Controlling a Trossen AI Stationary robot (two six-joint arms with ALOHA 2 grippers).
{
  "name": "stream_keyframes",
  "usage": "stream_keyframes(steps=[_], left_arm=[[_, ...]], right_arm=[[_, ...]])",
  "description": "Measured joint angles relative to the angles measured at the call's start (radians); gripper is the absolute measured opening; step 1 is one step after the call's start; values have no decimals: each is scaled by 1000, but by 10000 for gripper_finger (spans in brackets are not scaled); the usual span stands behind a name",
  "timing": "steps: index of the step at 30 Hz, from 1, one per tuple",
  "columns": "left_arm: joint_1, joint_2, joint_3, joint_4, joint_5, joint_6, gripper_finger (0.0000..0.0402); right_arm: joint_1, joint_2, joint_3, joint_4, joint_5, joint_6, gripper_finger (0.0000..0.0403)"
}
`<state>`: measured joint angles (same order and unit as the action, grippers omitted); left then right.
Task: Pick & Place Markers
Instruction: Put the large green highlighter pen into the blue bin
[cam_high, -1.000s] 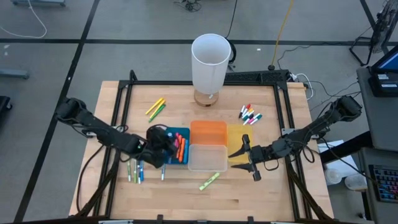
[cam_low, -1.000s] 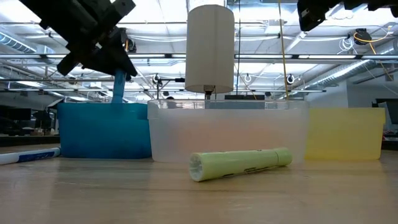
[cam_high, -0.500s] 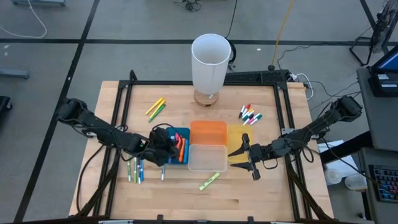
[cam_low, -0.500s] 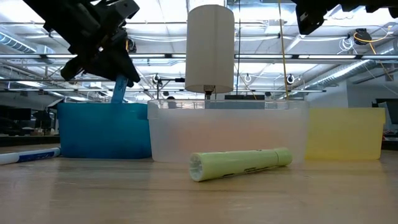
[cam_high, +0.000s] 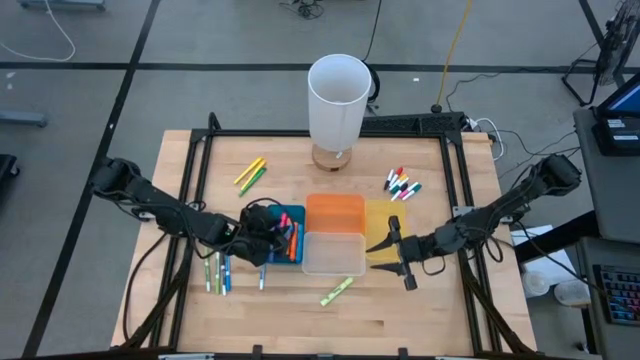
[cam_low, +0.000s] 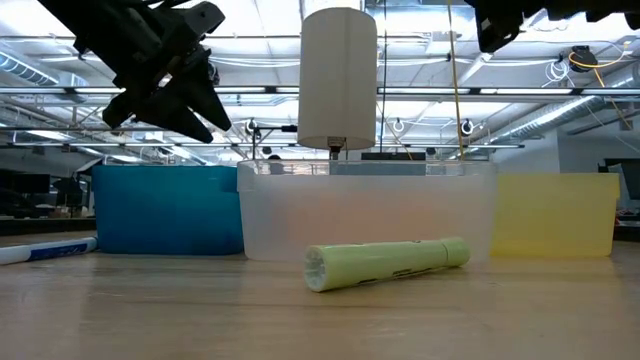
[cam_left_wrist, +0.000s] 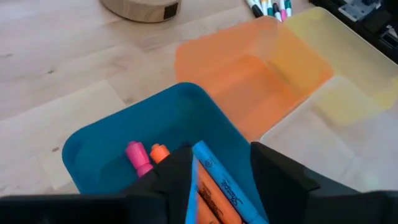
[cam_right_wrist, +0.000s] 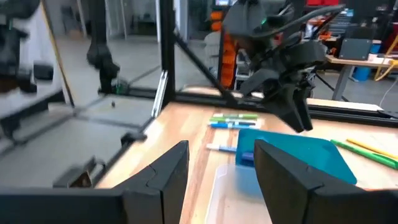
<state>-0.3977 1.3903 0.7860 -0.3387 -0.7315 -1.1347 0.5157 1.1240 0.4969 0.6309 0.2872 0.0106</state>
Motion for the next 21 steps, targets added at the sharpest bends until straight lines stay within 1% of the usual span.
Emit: stream_keyframes(steps=[3, 6, 8, 10, 13, 17, 19, 21], left_arm=[[0, 0, 0, 2, 0, 0, 187], [0, 0, 0, 4, 0, 5, 200], [0, 0, 0, 4, 0, 14, 206], [0, 0, 0, 4, 0, 26, 210], [4, 0, 0, 8, 0, 41, 211], [5, 0, 0, 9, 0, 41, 212], [4, 0, 0, 11, 2, 40, 212], [1, 0, 0, 11, 8, 33, 212]], right_arm=[[27, 62, 0, 8, -3, -48, 167], [46, 153, 15, 3, -3, -87, 167], [49, 222, 55, -2, -4, -113, 167], [47, 283, 125, -34, -5, -134, 167], [42, 370, 269, -184, -6, -136, 167], [77, 498, 446, -436, -9, -142, 167], [99, 562, 511, -486, -11, -162, 167], [115, 622, 551, -497, -10, -189, 167]])
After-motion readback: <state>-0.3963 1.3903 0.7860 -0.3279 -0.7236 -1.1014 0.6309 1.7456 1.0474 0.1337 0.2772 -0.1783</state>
